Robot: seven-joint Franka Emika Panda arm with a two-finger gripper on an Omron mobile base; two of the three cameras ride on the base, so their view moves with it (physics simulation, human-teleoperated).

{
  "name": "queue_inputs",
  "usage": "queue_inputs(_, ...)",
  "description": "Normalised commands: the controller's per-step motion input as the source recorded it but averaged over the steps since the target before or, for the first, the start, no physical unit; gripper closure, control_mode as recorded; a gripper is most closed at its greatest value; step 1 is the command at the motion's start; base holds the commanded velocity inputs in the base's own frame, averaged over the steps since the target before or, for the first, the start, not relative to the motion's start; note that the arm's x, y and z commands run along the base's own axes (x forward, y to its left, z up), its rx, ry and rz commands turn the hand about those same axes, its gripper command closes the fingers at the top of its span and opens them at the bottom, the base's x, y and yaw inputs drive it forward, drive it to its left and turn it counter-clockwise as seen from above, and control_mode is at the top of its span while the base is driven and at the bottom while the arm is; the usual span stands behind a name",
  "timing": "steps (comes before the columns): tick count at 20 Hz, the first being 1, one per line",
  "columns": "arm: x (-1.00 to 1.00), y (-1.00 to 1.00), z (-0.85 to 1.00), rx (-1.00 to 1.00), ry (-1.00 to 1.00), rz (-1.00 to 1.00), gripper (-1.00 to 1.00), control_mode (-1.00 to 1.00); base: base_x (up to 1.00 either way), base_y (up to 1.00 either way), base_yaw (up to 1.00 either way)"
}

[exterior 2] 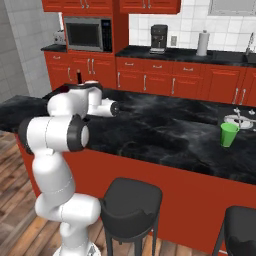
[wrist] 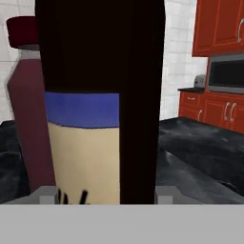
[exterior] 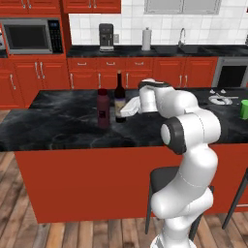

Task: Place the drinks on the dining counter in a tight cluster.

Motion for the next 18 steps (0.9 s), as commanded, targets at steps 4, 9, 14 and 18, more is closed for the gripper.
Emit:
queue_inputs(4, 0.24, 0.00, -0.56, 0.00, 0.01, -0.10, 1.00, -1.00, 0.00, 0.00, 0.00)
queue_inputs(9, 0.13, 0.00, -0.58, 0.00, -0.03, -0.11, 1.00, -1.00, 0.00, 0.00, 0.00)
queue_inputs(14, 0.03, 0.00, -0.31, 0.00, -0.05, -0.09, 1.00, -1.00, 0.00, 0.00, 0.00)
queue_inputs(18, 0.00, 0.00, -0.02, 0.00, -0.01, -0.01, 1.00, -1.00, 0.00, 0.00, 0.00)
